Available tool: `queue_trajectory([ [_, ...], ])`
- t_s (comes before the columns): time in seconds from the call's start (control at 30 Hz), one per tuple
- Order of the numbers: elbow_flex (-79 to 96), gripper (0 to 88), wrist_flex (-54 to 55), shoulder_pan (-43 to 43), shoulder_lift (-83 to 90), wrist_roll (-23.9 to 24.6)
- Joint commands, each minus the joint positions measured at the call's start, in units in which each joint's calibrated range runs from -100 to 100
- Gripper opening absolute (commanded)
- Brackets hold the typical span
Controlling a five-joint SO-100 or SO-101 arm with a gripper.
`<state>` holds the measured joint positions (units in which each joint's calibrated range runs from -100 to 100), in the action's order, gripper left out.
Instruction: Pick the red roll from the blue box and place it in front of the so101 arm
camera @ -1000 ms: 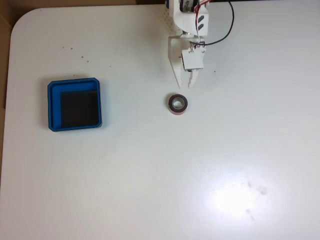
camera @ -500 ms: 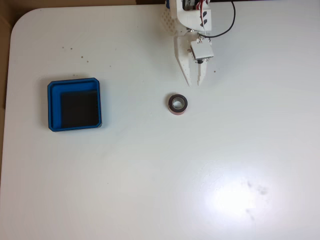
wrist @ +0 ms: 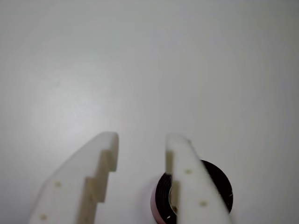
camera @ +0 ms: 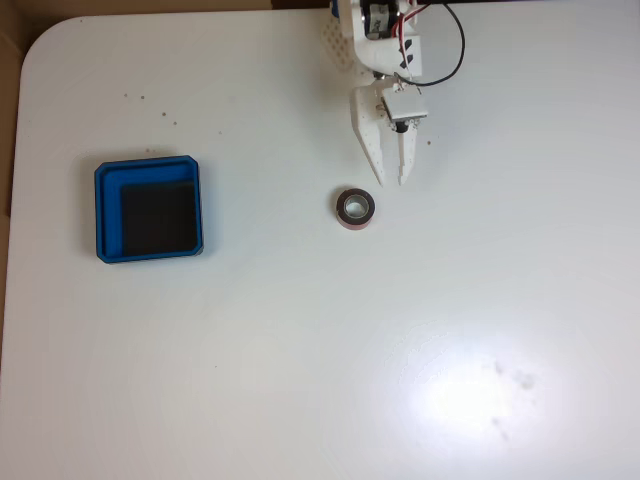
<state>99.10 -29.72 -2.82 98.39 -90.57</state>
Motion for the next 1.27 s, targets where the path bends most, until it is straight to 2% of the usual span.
queue_trajectory([
  [0.0,0.8,9.4,1.2,0.2,0.4,-0.2],
  [0.27,0.8,8.6,1.2,0.3,0.4,0.0],
  [0.5,0.8,0.5,1.1,0.2,0.4,0.1],
  [1.23,0.8,0.7,1.1,0.2,0.3,-0.1],
])
